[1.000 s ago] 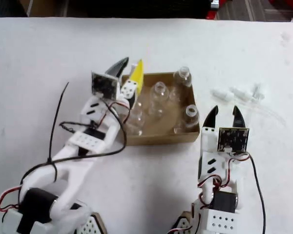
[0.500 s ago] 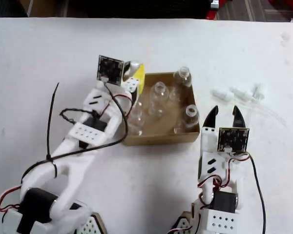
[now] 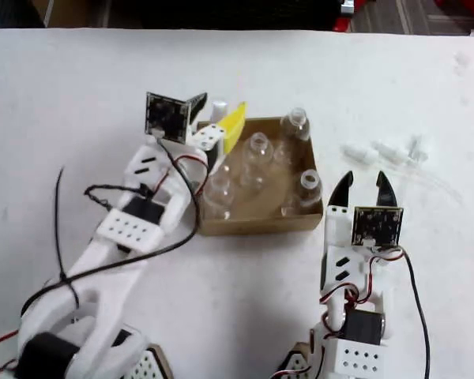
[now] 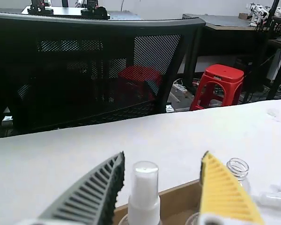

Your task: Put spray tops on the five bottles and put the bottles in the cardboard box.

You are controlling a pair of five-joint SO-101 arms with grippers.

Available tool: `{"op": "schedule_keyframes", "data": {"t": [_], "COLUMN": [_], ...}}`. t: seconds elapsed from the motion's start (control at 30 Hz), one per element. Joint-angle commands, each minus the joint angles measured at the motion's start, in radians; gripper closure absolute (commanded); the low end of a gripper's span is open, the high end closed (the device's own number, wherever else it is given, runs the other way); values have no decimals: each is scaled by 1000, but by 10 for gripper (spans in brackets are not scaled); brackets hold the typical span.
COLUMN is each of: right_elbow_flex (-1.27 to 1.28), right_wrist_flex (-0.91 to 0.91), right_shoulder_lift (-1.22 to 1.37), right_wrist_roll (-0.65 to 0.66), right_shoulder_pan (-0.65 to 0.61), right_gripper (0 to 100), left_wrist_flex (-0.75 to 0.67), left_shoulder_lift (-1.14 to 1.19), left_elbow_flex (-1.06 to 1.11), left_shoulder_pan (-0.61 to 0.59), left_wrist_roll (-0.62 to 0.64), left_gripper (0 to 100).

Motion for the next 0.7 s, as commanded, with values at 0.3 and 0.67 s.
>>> {"op": "schedule_keyframes", "data": {"t": [0.3, 0.67], "right_elbow_flex": [9, 9], "right_wrist_flex": [-16, -16], "right_shoulder_lift": [-1, -1], "right_wrist_roll": [-2, -2], "right_shoulder_pan": [-4, -5], "right_gripper": [850, 850], "left_wrist_flex": [594, 950], "left_shoulder_lift": [-429, 292], "left_elbow_flex": [-199, -760], "left_shoulder_pan": [-295, -309], "left_wrist_roll": [207, 212], "left_gripper": [740, 740]}}
